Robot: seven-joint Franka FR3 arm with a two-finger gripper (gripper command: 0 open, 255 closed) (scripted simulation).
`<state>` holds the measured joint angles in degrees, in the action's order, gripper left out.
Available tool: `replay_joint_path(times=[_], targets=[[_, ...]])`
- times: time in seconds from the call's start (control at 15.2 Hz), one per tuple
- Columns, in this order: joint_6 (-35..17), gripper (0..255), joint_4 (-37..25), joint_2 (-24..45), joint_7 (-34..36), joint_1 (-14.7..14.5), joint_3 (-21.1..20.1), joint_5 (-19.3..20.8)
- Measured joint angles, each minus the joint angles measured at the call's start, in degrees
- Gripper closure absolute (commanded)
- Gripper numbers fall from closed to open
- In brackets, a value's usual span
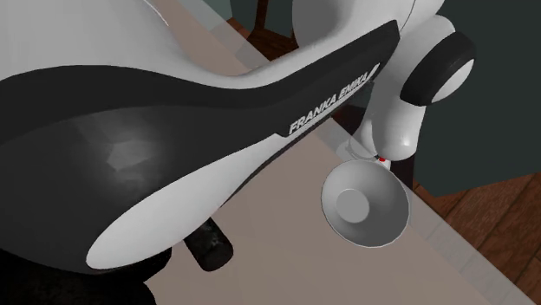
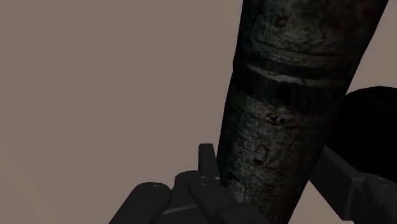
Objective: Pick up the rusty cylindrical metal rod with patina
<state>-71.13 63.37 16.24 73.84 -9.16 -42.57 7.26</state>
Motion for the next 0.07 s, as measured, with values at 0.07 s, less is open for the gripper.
replay_joint_path(times=[0.07], targets=[[0.78,255,-1.16,0.46,0.17,-0.41,-0.02,0.33]])
